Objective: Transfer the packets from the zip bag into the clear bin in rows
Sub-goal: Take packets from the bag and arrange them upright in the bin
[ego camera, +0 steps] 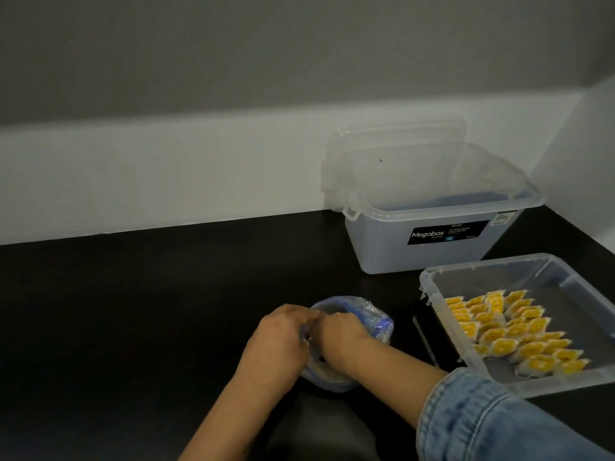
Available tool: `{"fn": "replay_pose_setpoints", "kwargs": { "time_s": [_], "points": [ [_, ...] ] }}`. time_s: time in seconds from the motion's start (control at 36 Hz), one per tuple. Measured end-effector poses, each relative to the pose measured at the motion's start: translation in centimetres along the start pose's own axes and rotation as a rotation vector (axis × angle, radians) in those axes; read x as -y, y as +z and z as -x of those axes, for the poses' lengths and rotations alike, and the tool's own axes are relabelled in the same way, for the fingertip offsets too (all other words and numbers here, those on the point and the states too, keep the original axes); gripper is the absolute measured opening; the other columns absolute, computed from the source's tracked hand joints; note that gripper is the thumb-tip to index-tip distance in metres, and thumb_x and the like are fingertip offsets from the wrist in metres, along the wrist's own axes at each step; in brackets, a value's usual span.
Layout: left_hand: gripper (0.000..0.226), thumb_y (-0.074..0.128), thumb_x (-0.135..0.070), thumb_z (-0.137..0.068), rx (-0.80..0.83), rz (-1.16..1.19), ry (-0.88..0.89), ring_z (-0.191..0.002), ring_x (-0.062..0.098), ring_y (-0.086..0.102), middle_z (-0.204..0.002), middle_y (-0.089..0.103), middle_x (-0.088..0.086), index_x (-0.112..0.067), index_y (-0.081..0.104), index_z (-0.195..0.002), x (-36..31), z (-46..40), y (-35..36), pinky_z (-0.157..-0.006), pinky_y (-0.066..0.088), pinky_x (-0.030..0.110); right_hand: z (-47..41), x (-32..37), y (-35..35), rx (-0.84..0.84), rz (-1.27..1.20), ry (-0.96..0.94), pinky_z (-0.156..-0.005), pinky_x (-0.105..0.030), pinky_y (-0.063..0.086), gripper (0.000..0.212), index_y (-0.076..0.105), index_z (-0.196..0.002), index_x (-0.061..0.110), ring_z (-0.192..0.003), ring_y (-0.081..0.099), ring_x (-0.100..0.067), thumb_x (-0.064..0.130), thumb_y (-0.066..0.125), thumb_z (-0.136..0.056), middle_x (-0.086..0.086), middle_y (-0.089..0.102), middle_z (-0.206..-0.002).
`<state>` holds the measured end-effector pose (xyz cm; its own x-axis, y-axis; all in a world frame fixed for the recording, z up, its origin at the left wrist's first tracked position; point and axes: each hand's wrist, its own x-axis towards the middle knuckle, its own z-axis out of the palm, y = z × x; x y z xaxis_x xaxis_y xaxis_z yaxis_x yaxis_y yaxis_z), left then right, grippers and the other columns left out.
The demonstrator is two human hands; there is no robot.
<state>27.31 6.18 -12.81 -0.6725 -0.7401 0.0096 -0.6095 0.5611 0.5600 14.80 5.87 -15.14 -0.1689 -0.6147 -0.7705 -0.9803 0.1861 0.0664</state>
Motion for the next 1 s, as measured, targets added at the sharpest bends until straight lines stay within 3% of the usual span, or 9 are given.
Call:
{"fn": "replay_pose_setpoints", "kwargs": {
  "time_s": [0.08,0.33,0.53,0.58,0.67,0.72,0.81,0.92,1.0],
  "points": [
    [0.043,0.056,-0.003,-0.086,0.014,0.014,0.006,-0.119,0.011,0.049,-0.130,0.055,-0.003,-0.022,0.059,-0.125,-0.2,0.0,-0.2,-0.092,0.033,0.013,0.0,0.1,-0.6,0.047,-0.134,0.058,-0.106,-0.058,0.032,0.072,0.029,-0.144,0.015,-0.134,0.031,-0.042,0.023,0.067,-0.083,-0.017,0.031,-0.145],
    [0.043,0.058,-0.005,-0.085,0.030,-0.002,0.004,-0.119,0.011,0.049,-0.129,0.056,-0.003,-0.021,0.058,-0.125,-0.5,-0.1,-0.5,-0.092,0.033,0.013,0.0,-0.3,-0.8,0.015,-0.095,0.008,-0.104,-0.048,0.036,0.060,0.035,-0.141,0.013,-0.130,0.039,-0.033,0.017,0.062,-0.088,-0.014,0.038,-0.142],
    [0.044,0.057,-0.007,-0.086,0.030,-0.009,-0.023,-0.120,0.011,0.049,-0.131,0.055,-0.002,-0.022,0.056,-0.128,-0.6,0.2,-0.7,-0.093,0.033,0.014,1.4,-0.7,-1.4,-0.027,-0.100,0.120,-0.103,-0.044,0.036,0.060,0.039,-0.139,0.013,-0.130,0.039,-0.033,0.021,0.066,-0.086,-0.013,0.040,-0.141],
    [0.044,0.057,-0.007,-0.087,0.031,-0.017,-0.031,-0.120,0.012,0.049,-0.132,0.054,-0.001,-0.022,0.055,-0.129,-0.7,0.2,-0.8,-0.093,0.033,0.014,2.7,-1.4,-1.1,-0.109,-0.138,0.099,-0.097,-0.043,0.041,0.050,0.047,-0.131,0.016,-0.122,0.046,-0.031,0.022,0.065,-0.086,-0.011,0.047,-0.134],
    [0.049,0.059,-0.013,-0.088,0.064,-0.017,-0.102,-0.118,0.008,0.049,-0.134,0.047,-0.008,-0.029,0.049,-0.133,-1.1,-0.1,-1.4,-0.094,0.040,0.017,5.0,-3.3,0.5,-0.574,-0.212,-0.106,-0.084,-0.035,0.051,0.022,0.060,-0.108,0.025,-0.100,0.059,-0.020,0.022,0.062,-0.087,0.000,0.060,-0.107],
    [0.051,0.061,-0.017,-0.088,0.127,-0.017,-0.177,-0.118,0.008,0.048,-0.134,0.045,-0.009,-0.033,0.045,-0.134,-1.5,-0.4,-1.9,-0.098,0.044,0.024,6.7,-4.3,1.1,-0.715,-0.359,-0.196,-0.078,-0.031,0.052,0.015,0.060,-0.094,0.032,-0.087,0.059,-0.010,0.026,0.067,-0.083,0.008,0.059,-0.095],
    [0.048,0.062,-0.020,-0.088,0.081,-0.006,-0.167,-0.120,0.006,0.045,-0.134,0.043,-0.011,-0.036,0.047,-0.131,-1.7,0.0,-2.2,-0.098,0.040,0.021,7.9,-5.1,1.1,-0.725,-0.771,-0.242,-0.071,-0.021,0.050,0.020,0.059,-0.082,0.035,-0.081,0.060,-0.002,0.026,0.076,-0.076,0.011,0.063,-0.085],
    [0.052,0.067,-0.019,-0.083,-0.080,0.044,-0.073,-0.125,0.003,0.040,-0.133,0.044,-0.017,-0.037,0.050,-0.129,-1.8,0.6,-2.2,-0.100,0.034,0.018,9.1,-5.5,1.3,-0.631,-1.459,-0.338,-0.066,-0.021,0.055,0.021,0.065,-0.094,0.018,-0.076,0.069,-0.008,0.016,0.077,-0.076,0.001,0.072,-0.087],
    [0.057,0.071,-0.006,-0.077,-0.063,0.317,-0.068,-0.106,-0.005,0.052,-0.115,0.052,-0.022,-0.037,0.052,-0.122,-3.2,0.6,-2.5,-0.075,0.043,0.004,9.6,-5.3,1.3,-0.552,-1.822,-0.375,-0.044,-0.018,0.042,0.019,0.065,-0.098,0.013,-0.046,0.054,-0.006,0.016,0.072,-0.080,-0.001,0.071,-0.078]
  ]
}}
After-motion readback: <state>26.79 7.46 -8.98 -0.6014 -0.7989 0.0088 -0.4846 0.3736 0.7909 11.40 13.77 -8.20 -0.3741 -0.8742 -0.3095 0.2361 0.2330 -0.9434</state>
